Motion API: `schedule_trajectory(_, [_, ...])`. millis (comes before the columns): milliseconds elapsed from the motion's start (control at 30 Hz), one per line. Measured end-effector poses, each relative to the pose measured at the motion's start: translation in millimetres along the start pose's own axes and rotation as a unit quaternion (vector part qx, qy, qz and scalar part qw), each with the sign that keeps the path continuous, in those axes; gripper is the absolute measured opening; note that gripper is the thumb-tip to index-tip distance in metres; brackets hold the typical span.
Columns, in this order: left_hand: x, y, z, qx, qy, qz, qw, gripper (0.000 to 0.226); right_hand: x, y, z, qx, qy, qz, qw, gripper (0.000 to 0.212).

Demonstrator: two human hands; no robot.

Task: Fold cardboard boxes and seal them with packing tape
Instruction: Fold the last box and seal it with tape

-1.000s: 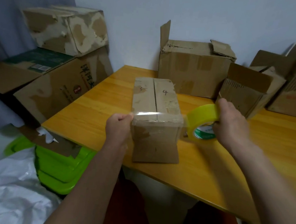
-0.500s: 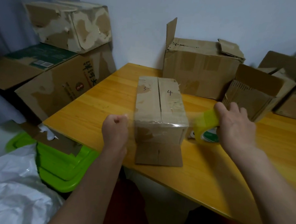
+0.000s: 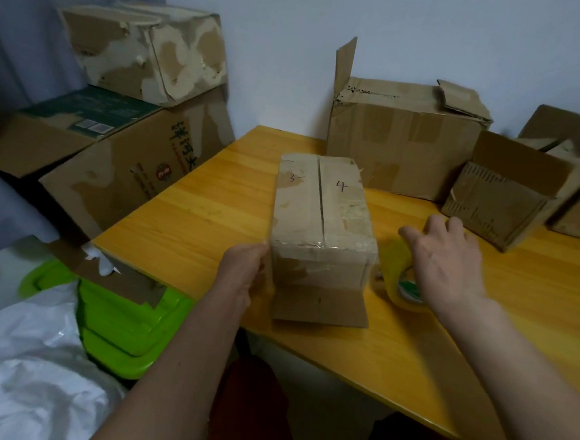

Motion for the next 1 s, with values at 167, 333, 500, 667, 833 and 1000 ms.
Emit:
schedule_trajectory(167, [2.1,-13.4,1.1,0.076,0.12,-0.072,0.987,0.045,-1.4,-4.2,-0.8,-0.044,0.007,-0.007,0.999,0.045])
schedule_trajectory(333, [27.6,6.7,53.0,0.508,0.13,-0.244,0.816,0.033,-3.5,-4.3,-0.8,-0.046,-0.006,-0.02,0.999,0.045])
schedule_trajectory(500, [43.5,8.1,55.2,0.425,0.028,-0.521,0.74,0.044,-7.7,-4.9,1.9,-0.045,-0.032,-0.125,0.991,0.056])
schedule_trajectory(667, [10.7,22.8,50.0,0.39,0.072,-0.521,0.756,0.034,-11.9,-1.4,7.5,-0.082,-0.126,-0.376,0.914,0.064])
schedule_trajectory(833, [26.2,36.6,46.0,0.254,0.104,-0.556,0.784,0.068,-25.3,-11.2,7.1,-0.111,-0.217,-0.609,0.755,0.046])
schedule_trajectory(1000, [23.5,29.8,42.5,0.28,0.093,-0.617,0.73,0.077,-15.6,-6.2,2.5,-0.105,-0.259,-0.627,0.727,0.037])
Point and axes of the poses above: each hand's wrist, its own z-axis away from the middle knuckle, its own x-axis out of the palm, y = z × x, the point moved 1 cm from there along -z, towards the middle knuckle, and after that the axes turned 7 degrees about -x, right-handed, at the moved point
